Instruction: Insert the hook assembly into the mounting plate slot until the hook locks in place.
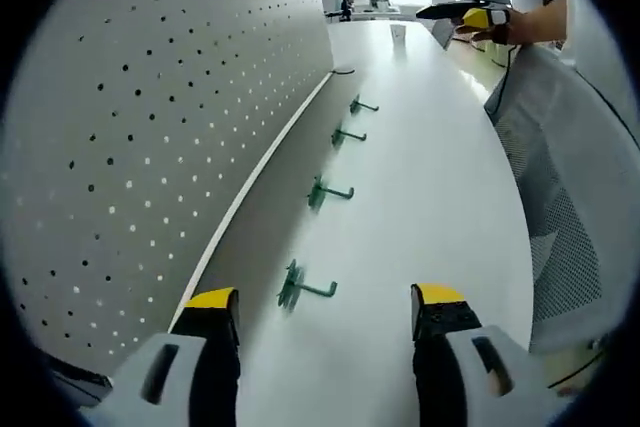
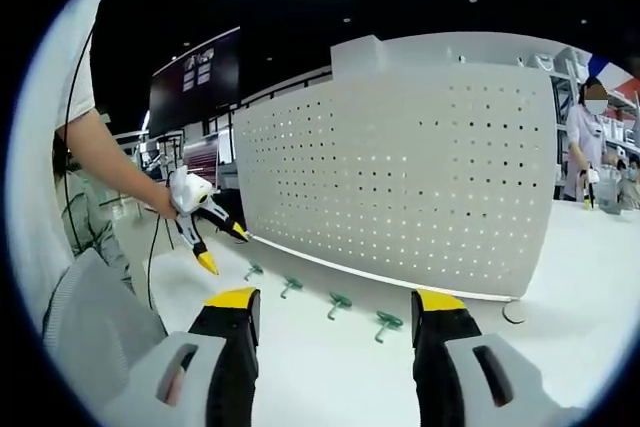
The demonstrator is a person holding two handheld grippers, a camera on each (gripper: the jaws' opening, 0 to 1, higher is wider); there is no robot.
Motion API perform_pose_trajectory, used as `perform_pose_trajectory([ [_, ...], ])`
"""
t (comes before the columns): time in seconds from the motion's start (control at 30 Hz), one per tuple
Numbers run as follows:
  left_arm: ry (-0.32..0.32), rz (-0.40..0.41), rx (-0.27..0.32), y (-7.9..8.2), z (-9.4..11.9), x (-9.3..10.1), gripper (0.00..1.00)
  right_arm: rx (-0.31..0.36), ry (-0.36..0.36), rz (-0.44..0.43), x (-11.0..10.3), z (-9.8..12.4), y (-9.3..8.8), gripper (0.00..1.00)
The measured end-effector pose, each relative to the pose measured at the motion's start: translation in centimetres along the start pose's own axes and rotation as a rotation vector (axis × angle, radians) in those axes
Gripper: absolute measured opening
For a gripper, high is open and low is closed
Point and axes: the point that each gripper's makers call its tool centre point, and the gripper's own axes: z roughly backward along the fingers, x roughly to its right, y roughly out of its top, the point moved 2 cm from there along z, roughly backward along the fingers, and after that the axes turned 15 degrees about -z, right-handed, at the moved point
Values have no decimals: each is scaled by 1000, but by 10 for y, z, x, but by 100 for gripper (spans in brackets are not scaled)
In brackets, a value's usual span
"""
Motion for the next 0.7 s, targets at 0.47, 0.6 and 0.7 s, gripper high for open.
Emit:
perform_pose_trajectory([
  [0.47,-139,-100,-96,-17,-16,-3,70,-9,-1,0,1,1,-2,58],
  [0.6,-176,-96,-102,-18,-21,-6,68,-14,-2,-1,1,0,-3,58],
  [0.7,-210,-119,-129,-24,-25,-6,67,-16,0,-4,1,0,-4,58],
])
